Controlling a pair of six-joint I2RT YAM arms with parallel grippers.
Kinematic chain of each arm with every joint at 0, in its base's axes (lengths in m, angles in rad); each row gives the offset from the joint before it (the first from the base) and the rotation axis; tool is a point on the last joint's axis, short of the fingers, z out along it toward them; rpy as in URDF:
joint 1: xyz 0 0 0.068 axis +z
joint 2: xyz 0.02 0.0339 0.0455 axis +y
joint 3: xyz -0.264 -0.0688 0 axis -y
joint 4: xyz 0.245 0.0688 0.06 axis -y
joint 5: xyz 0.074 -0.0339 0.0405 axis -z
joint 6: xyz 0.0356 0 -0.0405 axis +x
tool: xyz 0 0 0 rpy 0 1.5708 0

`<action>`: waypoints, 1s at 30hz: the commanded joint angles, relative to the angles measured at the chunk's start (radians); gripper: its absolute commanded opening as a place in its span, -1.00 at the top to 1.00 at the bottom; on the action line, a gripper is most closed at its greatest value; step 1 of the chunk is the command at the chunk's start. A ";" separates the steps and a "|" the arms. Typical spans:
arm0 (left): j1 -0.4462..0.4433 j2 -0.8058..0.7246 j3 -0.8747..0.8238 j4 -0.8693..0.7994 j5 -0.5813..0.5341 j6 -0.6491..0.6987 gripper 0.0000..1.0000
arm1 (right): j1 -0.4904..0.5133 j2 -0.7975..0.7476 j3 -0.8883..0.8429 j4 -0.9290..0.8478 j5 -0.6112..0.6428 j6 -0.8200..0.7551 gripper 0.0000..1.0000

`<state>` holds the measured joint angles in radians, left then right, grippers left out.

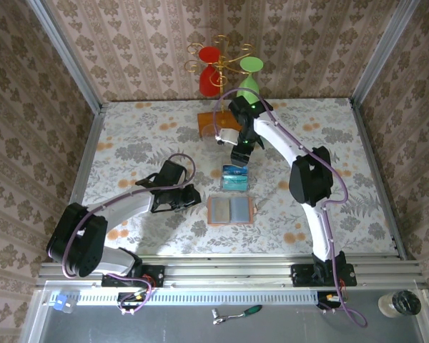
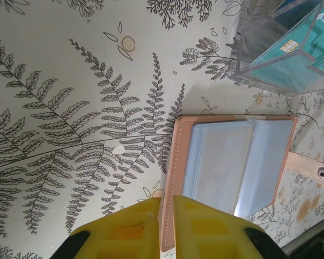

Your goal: Take the credit cards out of the card holder

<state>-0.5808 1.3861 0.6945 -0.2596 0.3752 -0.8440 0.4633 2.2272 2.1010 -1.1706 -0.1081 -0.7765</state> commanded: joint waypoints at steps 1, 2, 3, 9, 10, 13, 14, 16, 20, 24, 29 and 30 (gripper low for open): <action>0.005 -0.011 -0.012 0.004 0.015 -0.007 0.72 | 0.009 -0.042 -0.037 0.065 0.002 0.020 -0.46; 0.004 -0.013 -0.013 0.003 0.014 -0.007 0.72 | 0.009 -0.040 -0.044 0.068 0.006 0.022 -0.47; 0.005 -0.016 -0.016 0.003 0.014 -0.007 0.72 | 0.011 -0.040 -0.050 0.073 0.012 0.023 -0.48; 0.004 -0.023 -0.024 0.005 0.013 -0.012 0.72 | 0.018 -0.017 -0.065 0.097 0.050 0.034 -0.89; 0.004 -0.024 -0.024 0.005 0.013 -0.012 0.72 | 0.018 -0.012 -0.067 0.102 0.059 0.036 -0.91; 0.004 -0.025 -0.024 0.003 0.011 -0.012 0.72 | 0.018 -0.008 -0.070 0.121 0.092 0.040 -0.90; 0.004 -0.025 -0.026 0.002 0.011 -0.012 0.72 | 0.018 -0.011 -0.071 0.128 0.102 0.039 -0.90; 0.004 -0.028 -0.026 0.002 0.009 -0.012 0.72 | 0.017 -0.015 -0.072 0.146 0.123 0.042 -0.87; 0.004 -0.030 -0.027 0.003 0.005 -0.011 0.72 | 0.017 -0.033 -0.077 0.192 0.165 0.046 -0.83; 0.004 -0.027 -0.028 0.006 0.004 -0.013 0.72 | 0.014 -0.049 -0.081 0.236 0.205 0.047 -0.79; 0.005 -0.028 -0.032 0.008 0.005 -0.015 0.72 | 0.014 -0.061 -0.085 0.264 0.223 0.048 -0.75; 0.005 -0.029 -0.032 0.008 0.005 -0.014 0.72 | 0.014 -0.065 -0.085 0.264 0.223 0.049 -0.73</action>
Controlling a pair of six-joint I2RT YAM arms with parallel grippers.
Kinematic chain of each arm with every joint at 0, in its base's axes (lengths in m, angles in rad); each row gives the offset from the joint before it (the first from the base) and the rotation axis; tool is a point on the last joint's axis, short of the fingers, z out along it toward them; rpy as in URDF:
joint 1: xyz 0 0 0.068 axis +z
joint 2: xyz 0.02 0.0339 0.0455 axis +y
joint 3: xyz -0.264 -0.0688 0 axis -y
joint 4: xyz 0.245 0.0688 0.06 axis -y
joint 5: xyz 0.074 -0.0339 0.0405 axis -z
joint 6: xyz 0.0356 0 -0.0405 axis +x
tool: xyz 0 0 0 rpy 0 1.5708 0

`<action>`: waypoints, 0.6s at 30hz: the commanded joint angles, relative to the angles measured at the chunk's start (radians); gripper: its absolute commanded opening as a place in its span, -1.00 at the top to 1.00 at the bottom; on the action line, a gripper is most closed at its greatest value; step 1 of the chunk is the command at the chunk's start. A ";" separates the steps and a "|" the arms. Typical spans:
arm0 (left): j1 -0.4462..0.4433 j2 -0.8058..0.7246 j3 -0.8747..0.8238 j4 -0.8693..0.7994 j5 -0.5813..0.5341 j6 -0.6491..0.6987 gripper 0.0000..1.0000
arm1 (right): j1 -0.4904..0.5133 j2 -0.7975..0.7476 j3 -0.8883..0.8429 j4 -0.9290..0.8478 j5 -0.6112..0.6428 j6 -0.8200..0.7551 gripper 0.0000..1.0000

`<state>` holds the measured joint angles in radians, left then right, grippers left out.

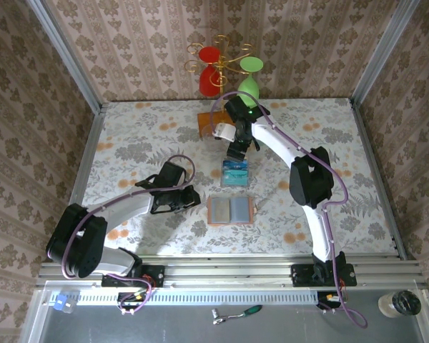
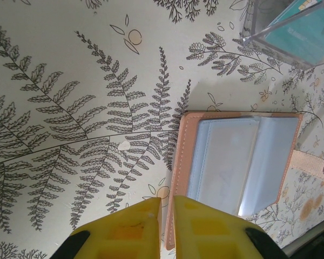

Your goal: Take the credit cards out of the card holder

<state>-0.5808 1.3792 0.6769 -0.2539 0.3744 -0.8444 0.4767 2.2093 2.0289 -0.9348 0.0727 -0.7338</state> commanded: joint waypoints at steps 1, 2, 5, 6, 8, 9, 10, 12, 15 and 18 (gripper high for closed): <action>0.005 -0.023 -0.016 0.004 0.005 -0.015 0.72 | 0.000 -0.051 -0.016 0.034 0.043 0.007 -0.72; 0.005 -0.023 -0.015 0.004 0.004 -0.014 0.72 | 0.000 -0.053 -0.017 0.043 0.048 0.006 -0.72; 0.005 -0.019 -0.015 0.006 0.006 -0.014 0.72 | -0.002 -0.055 -0.026 0.068 0.069 -0.001 -0.71; 0.006 -0.017 -0.015 0.008 0.007 -0.014 0.72 | -0.001 -0.053 -0.028 0.073 0.073 -0.004 -0.70; 0.005 -0.016 -0.017 0.010 0.008 -0.015 0.72 | -0.004 -0.050 -0.027 0.088 0.084 -0.005 -0.69; 0.005 -0.016 -0.018 0.014 0.008 -0.015 0.72 | -0.005 -0.051 -0.027 0.098 0.089 -0.005 -0.68; 0.004 -0.016 -0.018 0.013 0.008 -0.016 0.72 | -0.005 -0.051 -0.029 0.108 0.094 -0.004 -0.67; 0.004 -0.016 -0.020 0.015 0.006 -0.015 0.72 | -0.008 -0.049 -0.030 0.127 0.102 -0.003 -0.67; 0.005 -0.018 -0.019 0.015 0.006 -0.018 0.72 | -0.009 -0.042 -0.026 0.145 0.115 -0.004 -0.67; 0.005 -0.021 -0.022 0.016 0.004 -0.019 0.72 | -0.010 -0.036 -0.025 0.160 0.124 -0.004 -0.67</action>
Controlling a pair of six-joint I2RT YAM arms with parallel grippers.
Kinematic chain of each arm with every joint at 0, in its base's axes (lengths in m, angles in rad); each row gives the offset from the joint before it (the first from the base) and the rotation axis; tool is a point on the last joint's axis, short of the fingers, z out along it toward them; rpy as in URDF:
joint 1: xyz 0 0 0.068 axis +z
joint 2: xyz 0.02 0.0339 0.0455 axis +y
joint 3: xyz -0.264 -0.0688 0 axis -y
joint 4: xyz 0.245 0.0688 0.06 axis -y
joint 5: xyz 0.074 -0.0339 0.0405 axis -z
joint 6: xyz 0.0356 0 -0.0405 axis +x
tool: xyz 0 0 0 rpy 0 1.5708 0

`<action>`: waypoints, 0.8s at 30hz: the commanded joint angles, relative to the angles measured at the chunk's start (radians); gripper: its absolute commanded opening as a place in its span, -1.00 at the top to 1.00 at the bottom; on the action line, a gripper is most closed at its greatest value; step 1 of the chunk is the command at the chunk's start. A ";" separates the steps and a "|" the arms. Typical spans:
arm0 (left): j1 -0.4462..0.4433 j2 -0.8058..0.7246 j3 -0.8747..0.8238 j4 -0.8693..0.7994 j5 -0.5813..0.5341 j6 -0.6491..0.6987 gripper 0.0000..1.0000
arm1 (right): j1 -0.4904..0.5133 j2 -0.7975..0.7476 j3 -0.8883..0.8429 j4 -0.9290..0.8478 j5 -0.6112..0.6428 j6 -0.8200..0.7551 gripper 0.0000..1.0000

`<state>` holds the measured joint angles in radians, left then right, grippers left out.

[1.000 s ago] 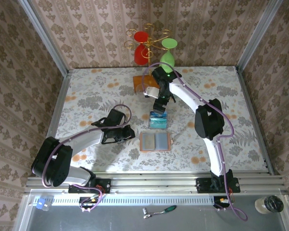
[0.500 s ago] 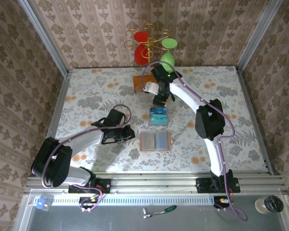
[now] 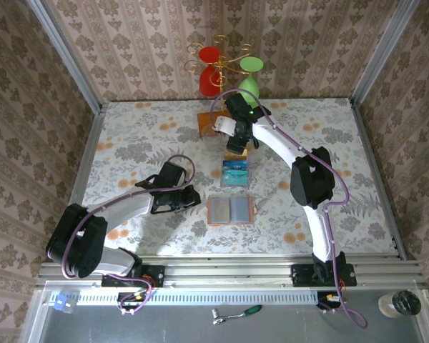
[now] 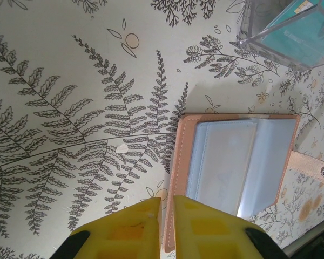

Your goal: Take the credit cards out of the card holder

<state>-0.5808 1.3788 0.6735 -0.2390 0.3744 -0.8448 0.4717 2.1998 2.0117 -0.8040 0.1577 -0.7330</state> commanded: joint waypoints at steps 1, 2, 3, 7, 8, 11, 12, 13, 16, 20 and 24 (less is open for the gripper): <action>0.004 -0.020 -0.019 0.001 0.004 -0.019 0.72 | -0.006 -0.023 -0.008 0.032 0.039 -0.003 -0.67; 0.006 -0.020 -0.017 0.002 0.004 -0.018 0.72 | -0.007 -0.023 -0.009 0.032 0.037 -0.003 -0.67; 0.004 -0.021 -0.017 0.000 0.004 -0.019 0.72 | -0.007 -0.026 -0.008 0.031 0.035 -0.002 -0.68; 0.006 -0.023 -0.017 0.001 0.003 -0.020 0.72 | -0.011 -0.031 -0.017 0.051 0.038 0.002 -0.69; 0.004 -0.022 -0.018 0.001 0.003 -0.019 0.72 | -0.011 -0.030 -0.016 0.056 0.039 0.001 -0.69; 0.005 -0.021 -0.015 0.001 0.004 -0.019 0.72 | -0.018 -0.019 -0.014 0.056 0.034 -0.005 -0.70; 0.005 -0.020 -0.015 0.001 0.004 -0.020 0.72 | -0.018 -0.013 -0.015 0.056 0.032 -0.006 -0.70; 0.006 -0.018 -0.017 0.002 0.004 -0.020 0.72 | -0.019 -0.009 -0.013 0.051 0.028 -0.008 -0.70; 0.004 -0.017 -0.018 0.007 0.005 -0.022 0.71 | -0.018 0.004 -0.023 0.039 0.006 -0.011 -0.70; 0.004 -0.010 -0.011 0.006 0.009 -0.023 0.71 | -0.019 0.011 -0.042 0.025 -0.019 -0.013 -0.70; 0.004 -0.005 -0.005 0.006 0.014 -0.019 0.71 | -0.019 0.011 -0.048 0.000 -0.036 -0.023 -0.70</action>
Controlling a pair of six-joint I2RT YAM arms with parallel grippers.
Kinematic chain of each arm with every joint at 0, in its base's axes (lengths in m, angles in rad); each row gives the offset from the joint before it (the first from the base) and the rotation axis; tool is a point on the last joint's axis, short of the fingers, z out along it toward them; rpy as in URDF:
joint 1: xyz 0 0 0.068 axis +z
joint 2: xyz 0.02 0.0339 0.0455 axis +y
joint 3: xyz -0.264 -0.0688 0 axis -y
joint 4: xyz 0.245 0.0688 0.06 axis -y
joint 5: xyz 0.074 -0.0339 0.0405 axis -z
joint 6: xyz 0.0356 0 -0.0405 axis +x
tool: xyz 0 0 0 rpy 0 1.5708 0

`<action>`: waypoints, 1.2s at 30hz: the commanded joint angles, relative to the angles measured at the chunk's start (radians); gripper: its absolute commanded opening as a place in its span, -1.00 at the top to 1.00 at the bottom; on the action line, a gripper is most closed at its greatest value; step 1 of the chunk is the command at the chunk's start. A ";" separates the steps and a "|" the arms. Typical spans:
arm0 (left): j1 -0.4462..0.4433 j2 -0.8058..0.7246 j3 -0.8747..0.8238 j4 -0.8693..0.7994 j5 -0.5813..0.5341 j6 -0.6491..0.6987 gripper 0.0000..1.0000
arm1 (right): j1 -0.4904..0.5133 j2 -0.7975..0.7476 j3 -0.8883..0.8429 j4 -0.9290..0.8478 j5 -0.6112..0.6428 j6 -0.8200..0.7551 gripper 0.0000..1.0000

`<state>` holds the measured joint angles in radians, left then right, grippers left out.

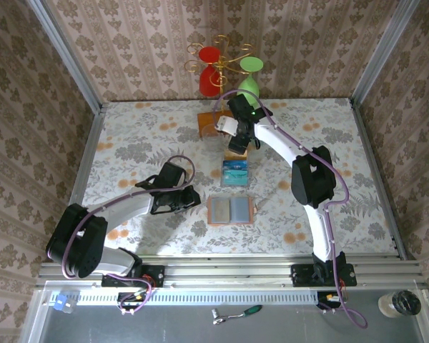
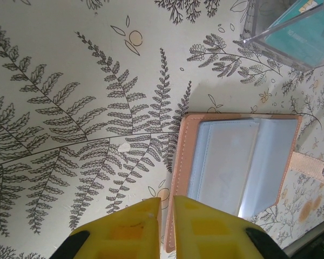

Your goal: Take the credit cards out of the card holder

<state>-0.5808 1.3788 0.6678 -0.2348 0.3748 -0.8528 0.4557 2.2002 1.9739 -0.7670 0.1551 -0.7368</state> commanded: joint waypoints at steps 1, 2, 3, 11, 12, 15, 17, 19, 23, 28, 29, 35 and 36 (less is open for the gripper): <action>0.004 -0.004 0.001 0.002 0.013 -0.011 0.72 | -0.003 0.009 -0.012 -0.043 -0.038 -0.021 -0.70; 0.004 -0.004 0.001 0.002 0.013 -0.011 0.71 | -0.003 0.007 -0.010 -0.053 -0.045 -0.025 -0.70; 0.004 -0.006 0.001 0.002 0.013 -0.012 0.71 | -0.003 0.007 -0.008 -0.065 -0.052 -0.028 -0.70; -0.003 -0.011 -0.004 0.016 0.015 -0.019 0.71 | -0.002 -0.044 -0.016 -0.070 -0.061 -0.007 -0.70; -0.005 -0.010 -0.001 0.017 0.014 -0.020 0.71 | -0.002 -0.058 -0.022 -0.067 -0.063 0.001 -0.70; -0.014 0.002 0.009 0.023 0.015 -0.020 0.71 | 0.000 -0.105 -0.051 -0.056 -0.074 0.036 -0.70; -0.024 0.015 0.016 0.033 0.015 -0.021 0.71 | 0.002 -0.139 -0.084 -0.047 -0.094 0.064 -0.70; -0.035 0.033 0.024 0.045 0.014 -0.023 0.71 | 0.010 -0.173 -0.125 -0.040 -0.117 0.097 -0.70; -0.060 0.072 0.045 0.066 0.013 -0.025 0.71 | 0.033 -0.254 -0.228 -0.018 -0.147 0.180 -0.64; -0.091 0.115 0.060 0.090 0.010 -0.025 0.72 | 0.075 -0.380 -0.393 0.048 -0.216 0.335 -0.53; -0.095 0.124 0.062 0.092 0.009 -0.024 0.72 | 0.083 -0.403 -0.427 0.066 -0.225 0.369 -0.51; -0.119 0.131 0.060 0.096 -0.017 -0.023 0.72 | 0.128 -0.532 -0.622 0.195 -0.322 0.644 -0.24; -0.121 0.131 0.058 0.099 -0.019 -0.023 0.72 | 0.138 -0.549 -0.656 0.220 -0.335 0.695 -0.15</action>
<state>-0.6945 1.5043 0.7094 -0.1478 0.3691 -0.8677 0.5785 1.7088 1.3758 -0.6376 -0.0978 -0.2340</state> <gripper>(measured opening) 0.140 0.598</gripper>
